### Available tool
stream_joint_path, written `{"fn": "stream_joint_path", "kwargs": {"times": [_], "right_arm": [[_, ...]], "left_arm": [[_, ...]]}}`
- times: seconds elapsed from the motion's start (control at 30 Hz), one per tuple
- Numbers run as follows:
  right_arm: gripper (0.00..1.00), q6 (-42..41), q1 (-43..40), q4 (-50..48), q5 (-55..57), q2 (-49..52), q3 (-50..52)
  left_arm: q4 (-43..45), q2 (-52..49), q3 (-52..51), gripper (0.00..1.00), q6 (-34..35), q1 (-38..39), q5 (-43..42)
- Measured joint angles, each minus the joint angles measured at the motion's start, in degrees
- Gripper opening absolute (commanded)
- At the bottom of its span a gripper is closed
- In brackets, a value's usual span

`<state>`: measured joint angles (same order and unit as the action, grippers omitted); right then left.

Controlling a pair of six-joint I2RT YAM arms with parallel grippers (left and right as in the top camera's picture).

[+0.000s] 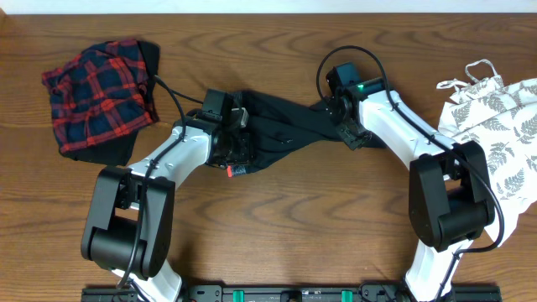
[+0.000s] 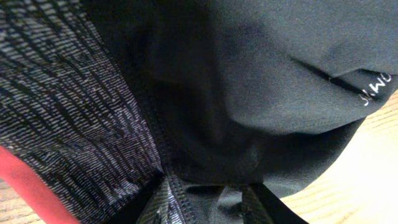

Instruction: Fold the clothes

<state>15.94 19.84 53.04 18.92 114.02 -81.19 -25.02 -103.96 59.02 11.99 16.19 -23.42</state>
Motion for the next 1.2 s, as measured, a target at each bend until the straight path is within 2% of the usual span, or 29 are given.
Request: {"fn": "stream_joint_path", "kwargs": {"times": [0.27,0.3,0.37,0.4,0.9,1.03,1.2], "right_arm": [[0.26,0.17,0.00,-0.98,-1.55,-0.04,3.08],[0.23,0.22,0.00,-1.36,-1.57,-0.04,3.80],[0.06,0.33,0.00,-1.97,-1.62,-0.04,5.03],[0.01,0.74,0.00,-2.34,-1.66,-0.04,5.53],[0.01,-9.16,0.00,-9.22,9.33,-1.64,5.88],[0.01,-10.10,0.00,-13.94,10.32,-6.01,5.92],[0.01,-10.14,-0.02,-25.18,11.15,-13.22,5.86]], "left_arm": [[0.02,0.02,0.00,0.40,0.00,0.00,0.00],[0.00,0.02,0.00,0.40,0.00,0.00,0.00],[0.02,0.02,0.00,0.40,0.00,0.00,0.00],[0.02,0.02,0.00,0.40,0.00,0.00,-0.02],[0.04,0.02,0.00,0.40,0.00,0.00,-0.17],[0.04,0.00,0.00,0.40,0.00,0.00,-0.20],[0.07,0.02,0.00,0.40,0.00,0.02,-0.20]]}}
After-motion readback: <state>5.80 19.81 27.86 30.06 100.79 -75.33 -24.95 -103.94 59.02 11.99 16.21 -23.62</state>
